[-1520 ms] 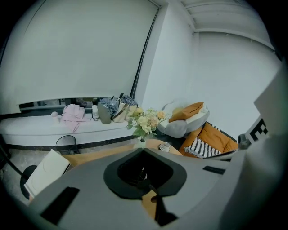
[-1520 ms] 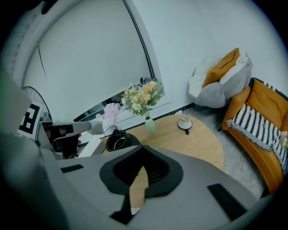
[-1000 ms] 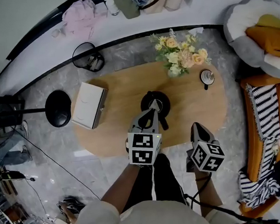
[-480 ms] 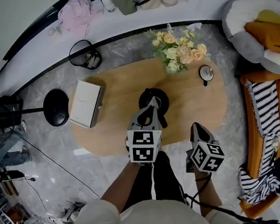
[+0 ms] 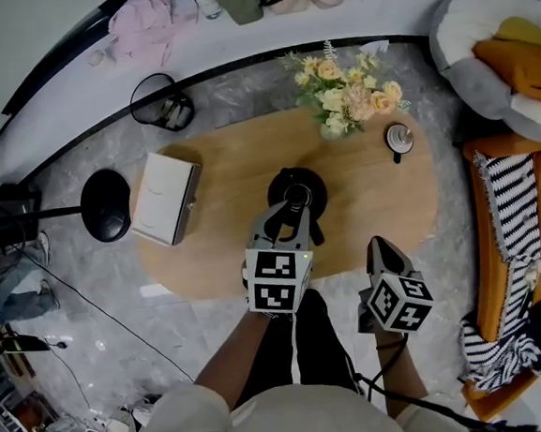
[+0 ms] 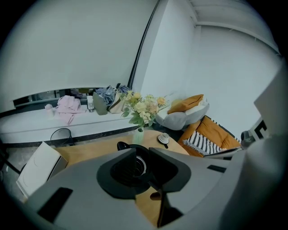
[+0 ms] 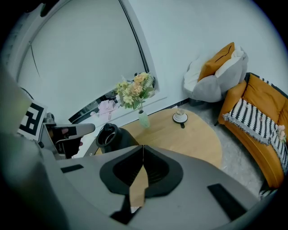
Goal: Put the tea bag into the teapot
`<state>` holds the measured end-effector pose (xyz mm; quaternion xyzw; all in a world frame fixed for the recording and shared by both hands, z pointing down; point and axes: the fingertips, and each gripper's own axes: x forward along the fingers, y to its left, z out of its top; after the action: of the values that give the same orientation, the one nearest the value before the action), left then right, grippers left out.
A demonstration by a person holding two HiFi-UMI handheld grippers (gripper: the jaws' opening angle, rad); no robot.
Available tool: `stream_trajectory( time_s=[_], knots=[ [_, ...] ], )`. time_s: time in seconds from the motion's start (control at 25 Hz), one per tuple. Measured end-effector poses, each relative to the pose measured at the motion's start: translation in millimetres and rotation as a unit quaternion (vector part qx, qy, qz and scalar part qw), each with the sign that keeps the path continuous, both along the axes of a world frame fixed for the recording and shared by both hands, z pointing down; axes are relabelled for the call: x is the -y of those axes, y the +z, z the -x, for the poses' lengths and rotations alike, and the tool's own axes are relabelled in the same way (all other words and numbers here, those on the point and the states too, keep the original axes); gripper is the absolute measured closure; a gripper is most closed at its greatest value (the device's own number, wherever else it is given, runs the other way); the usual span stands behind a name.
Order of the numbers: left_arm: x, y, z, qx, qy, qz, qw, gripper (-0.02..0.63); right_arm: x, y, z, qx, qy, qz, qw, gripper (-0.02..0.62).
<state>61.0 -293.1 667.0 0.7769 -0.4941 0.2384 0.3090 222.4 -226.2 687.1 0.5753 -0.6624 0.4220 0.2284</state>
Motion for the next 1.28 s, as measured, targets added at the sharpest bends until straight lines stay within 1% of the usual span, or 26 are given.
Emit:
stream_trajectory(
  time_s=[0.4, 0.64, 0.8, 0.96, 1.08, 1.28],
  knots=[
    [-3.6, -3.5, 8.4, -0.003, -0.008, -0.003, 1.0000, 0.526, 2.3, -3.2, 7.4, -0.001, -0.004, -0.005, 1.000, 0.561],
    [-7.7, -16.8, 14.9, -0.001, -0.020, -0.013, 0.9997, 0.538, 6.4, -15.2, 12.5, 0.000, -0.009, -0.014, 1.000, 0.561],
    [-9.1, -29.0, 20.6, -0.001, -0.026, -0.022, 0.9994, 0.563, 12.3, -27.3, 16.1, -0.001, -0.016, -0.027, 1.000, 0.561],
    [-10.5, -47.1, 27.1, -0.004, -0.038, -0.033, 0.9987, 0.575, 17.7, -43.2, 20.0, 0.000, -0.023, -0.041, 0.999, 0.561],
    [-13.6, -60.9, 35.1, -0.012, -0.054, -0.040, 0.9977, 0.583, 20.0, -56.9, 24.3, 0.000, -0.033, -0.052, 0.998, 0.561],
    [-23.6, -82.5, 51.7, -0.014, -0.078, -0.054, 0.9954, 0.588, 22.7, -78.3, 35.6, 0.002, -0.052, -0.070, 0.996, 0.561]
  ],
)
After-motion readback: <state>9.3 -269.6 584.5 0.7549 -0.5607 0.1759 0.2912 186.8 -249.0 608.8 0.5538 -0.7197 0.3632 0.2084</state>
